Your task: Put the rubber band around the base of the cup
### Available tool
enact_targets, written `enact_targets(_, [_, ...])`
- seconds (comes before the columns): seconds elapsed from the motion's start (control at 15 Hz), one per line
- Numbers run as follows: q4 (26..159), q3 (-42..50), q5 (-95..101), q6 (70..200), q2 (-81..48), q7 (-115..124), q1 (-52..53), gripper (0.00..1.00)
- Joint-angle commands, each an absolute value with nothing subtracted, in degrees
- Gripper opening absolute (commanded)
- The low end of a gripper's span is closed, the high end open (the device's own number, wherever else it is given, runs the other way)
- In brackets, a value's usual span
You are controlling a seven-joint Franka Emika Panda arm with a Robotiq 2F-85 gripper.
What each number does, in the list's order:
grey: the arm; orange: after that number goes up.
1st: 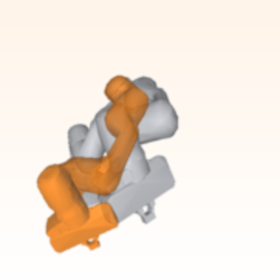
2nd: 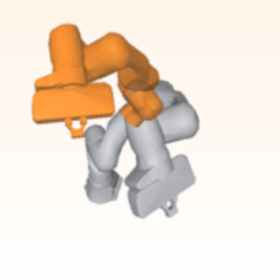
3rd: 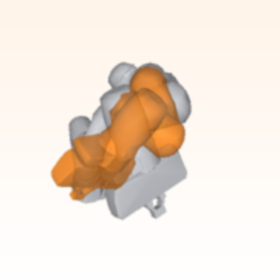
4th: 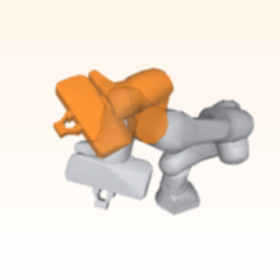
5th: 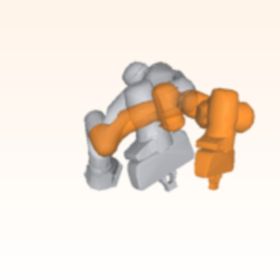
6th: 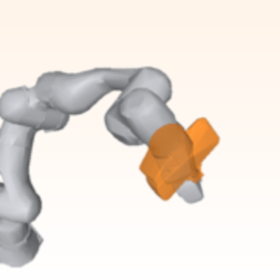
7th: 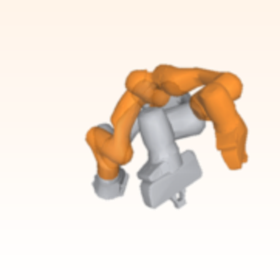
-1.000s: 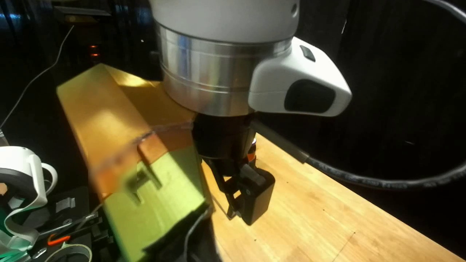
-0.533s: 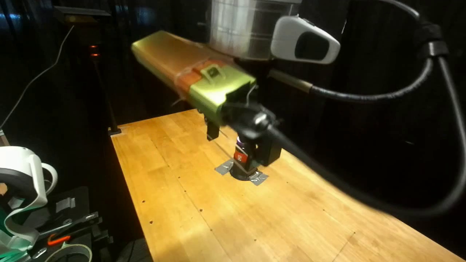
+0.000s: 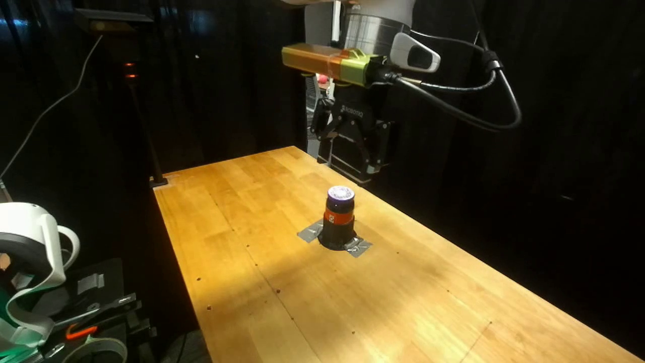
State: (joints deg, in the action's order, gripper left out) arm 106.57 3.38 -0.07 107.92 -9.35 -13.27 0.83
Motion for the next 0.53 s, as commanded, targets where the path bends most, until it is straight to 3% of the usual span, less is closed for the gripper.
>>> enact_targets(0.0, [92.3, 0.9, 0.9, 105.6, -21.3, -10.9, 1.0, 1.00])
enact_targets(0.47, [72.7, -1.2, 3.5, 102.1, -38.9, -10.6, 3.0, 1.00])
